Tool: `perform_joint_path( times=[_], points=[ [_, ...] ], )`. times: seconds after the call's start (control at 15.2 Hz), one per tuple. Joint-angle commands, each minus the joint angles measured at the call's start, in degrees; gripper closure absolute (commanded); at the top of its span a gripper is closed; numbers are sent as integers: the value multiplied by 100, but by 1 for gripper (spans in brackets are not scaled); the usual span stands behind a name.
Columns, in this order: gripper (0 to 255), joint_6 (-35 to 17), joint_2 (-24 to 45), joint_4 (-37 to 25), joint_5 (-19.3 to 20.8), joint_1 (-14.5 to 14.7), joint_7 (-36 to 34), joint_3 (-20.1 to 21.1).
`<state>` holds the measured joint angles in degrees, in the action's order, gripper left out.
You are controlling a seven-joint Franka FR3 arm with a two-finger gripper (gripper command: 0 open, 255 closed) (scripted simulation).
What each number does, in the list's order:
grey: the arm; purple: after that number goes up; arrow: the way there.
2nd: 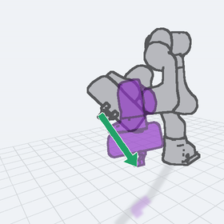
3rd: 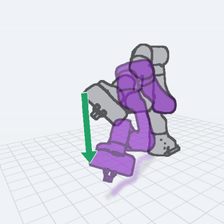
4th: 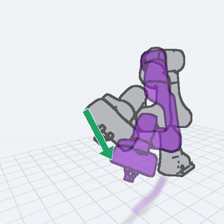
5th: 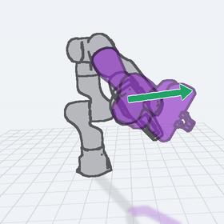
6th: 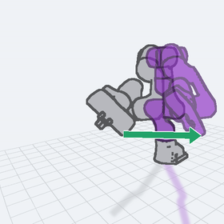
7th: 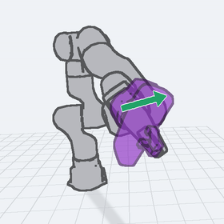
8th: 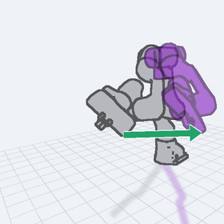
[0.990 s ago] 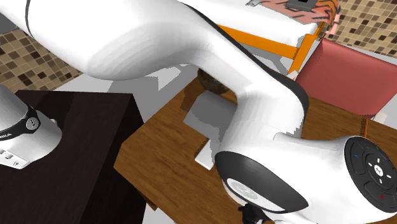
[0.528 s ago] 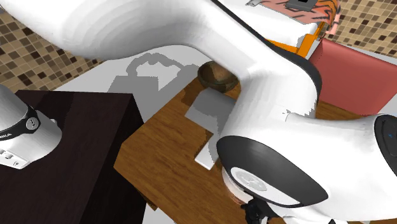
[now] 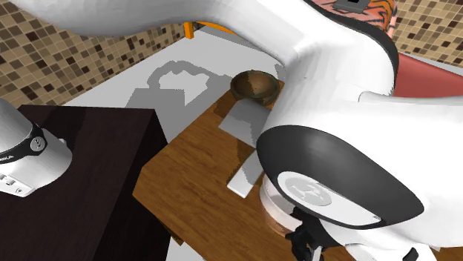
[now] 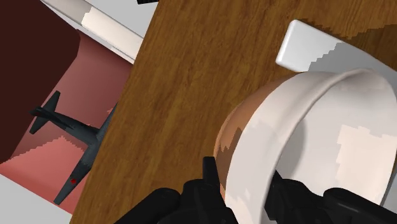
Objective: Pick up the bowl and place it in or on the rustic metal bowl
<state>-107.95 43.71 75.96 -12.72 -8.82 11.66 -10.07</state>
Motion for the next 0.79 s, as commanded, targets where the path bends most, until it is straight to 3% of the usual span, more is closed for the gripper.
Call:
perform_joint_path(
  times=[0.0, 0.46, 0.73],
  points=[
    [255, 103, -91, -36, 11, 0, -15, -11],
    [255, 468, -289, -209, 54, -2, -65, -32],
    [255, 134, -758, 552, 69, 395, -420, 37]
  ],
)
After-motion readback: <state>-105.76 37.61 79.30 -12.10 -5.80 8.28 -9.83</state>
